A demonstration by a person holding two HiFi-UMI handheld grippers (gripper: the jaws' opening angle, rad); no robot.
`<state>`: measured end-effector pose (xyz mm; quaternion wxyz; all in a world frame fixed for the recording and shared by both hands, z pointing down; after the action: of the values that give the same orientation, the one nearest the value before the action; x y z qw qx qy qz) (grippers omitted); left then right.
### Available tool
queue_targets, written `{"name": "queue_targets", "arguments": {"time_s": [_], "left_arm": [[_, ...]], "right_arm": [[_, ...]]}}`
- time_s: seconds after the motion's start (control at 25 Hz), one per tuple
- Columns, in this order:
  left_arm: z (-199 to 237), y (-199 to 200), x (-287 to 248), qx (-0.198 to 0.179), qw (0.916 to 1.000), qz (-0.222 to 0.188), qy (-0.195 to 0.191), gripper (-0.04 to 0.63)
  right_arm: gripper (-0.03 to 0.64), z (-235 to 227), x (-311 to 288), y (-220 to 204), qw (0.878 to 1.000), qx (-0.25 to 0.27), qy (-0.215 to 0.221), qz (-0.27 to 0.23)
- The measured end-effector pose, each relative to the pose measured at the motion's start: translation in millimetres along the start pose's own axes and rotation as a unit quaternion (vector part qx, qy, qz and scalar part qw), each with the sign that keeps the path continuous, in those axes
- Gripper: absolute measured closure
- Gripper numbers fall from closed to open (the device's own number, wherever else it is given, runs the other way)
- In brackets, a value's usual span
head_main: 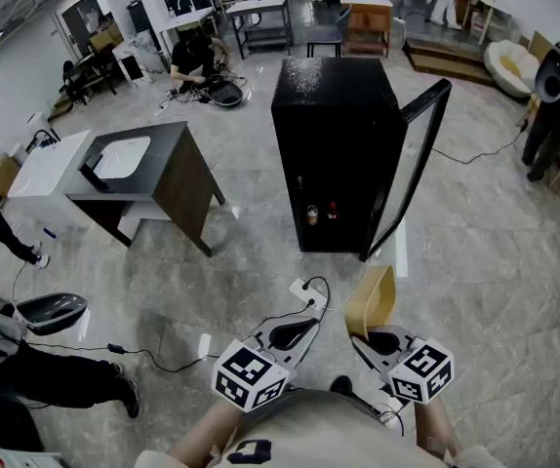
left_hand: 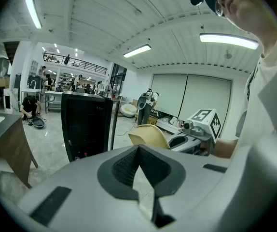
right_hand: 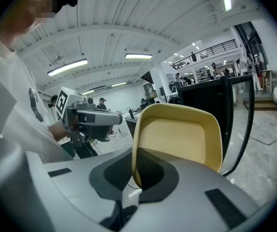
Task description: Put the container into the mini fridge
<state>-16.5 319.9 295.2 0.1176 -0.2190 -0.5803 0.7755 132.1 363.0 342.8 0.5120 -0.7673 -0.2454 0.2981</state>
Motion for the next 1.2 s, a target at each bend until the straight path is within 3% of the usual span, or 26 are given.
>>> {"name": "queue_targets", "arguments": {"time_s": [0.2, 0.4, 0.6, 0.76, 0.96, 1.2], "left_arm": [[-2.4, -8.6, 74.9, -0.009, 0.9999, -0.003, 0.009, 0.540], [23.4, -17.7, 152.0, -0.018, 0.9995, -0.018, 0.018, 0.540], [53.0, -28.4, 192.3, 0.017, 0.9996, -0.023, 0.005, 0.540], [64.1, -32.1, 192.8, 0.027, 0.9992, -0.019, -0.023, 0.540], [54.7, -21.8, 156.5, 0.018, 0.9981, -0.016, -0.057, 0.540], [42.7, -7.9, 107.6, 0.006, 0.9987, -0.003, -0.050, 0.540]], "right_arm": [[0.584, 69.0, -29.3, -4.7, 1.000, 0.003, 0.017, 0.007], [0.584, 134.0, -82.8, -3.5, 0.999, 0.022, 0.025, -0.007], [0.584, 170.5, -112.7, -7.6, 1.000, 0.017, -0.007, 0.013], [0.584, 180.4, -116.1, -9.9, 0.999, 0.019, -0.028, 0.027], [0.584, 160.4, -96.1, -5.3, 0.998, 0.018, -0.051, 0.028], [0.583, 120.3, -76.7, 7.8, 0.999, 0.031, -0.029, 0.026]]}}
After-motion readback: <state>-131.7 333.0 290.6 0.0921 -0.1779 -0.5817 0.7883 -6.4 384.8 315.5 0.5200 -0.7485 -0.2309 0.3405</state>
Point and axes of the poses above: the fingertips, and each gripper's own axes: x backward along the fingers, z to its left, y out of its top, the point moved 6 cm from there along x, backward along the fingers, and after that the axes turned 12 degrees about -z, right-handed, at the moved point
